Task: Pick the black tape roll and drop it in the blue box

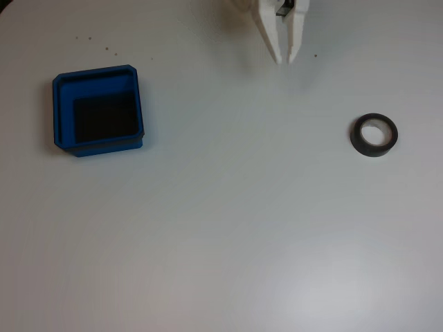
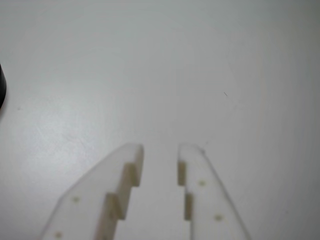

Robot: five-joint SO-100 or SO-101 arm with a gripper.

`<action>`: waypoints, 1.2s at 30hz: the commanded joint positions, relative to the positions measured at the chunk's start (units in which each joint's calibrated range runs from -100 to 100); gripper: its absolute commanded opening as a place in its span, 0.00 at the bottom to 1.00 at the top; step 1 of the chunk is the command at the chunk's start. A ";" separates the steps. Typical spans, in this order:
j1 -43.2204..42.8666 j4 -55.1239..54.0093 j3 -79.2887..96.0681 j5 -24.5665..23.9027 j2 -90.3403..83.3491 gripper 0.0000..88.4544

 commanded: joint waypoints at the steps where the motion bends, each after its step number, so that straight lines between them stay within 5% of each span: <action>1: -0.14 -0.54 0.90 0.18 -3.23 0.01; 36: -0.72 -0.54 0.90 -0.35 -3.23 0.01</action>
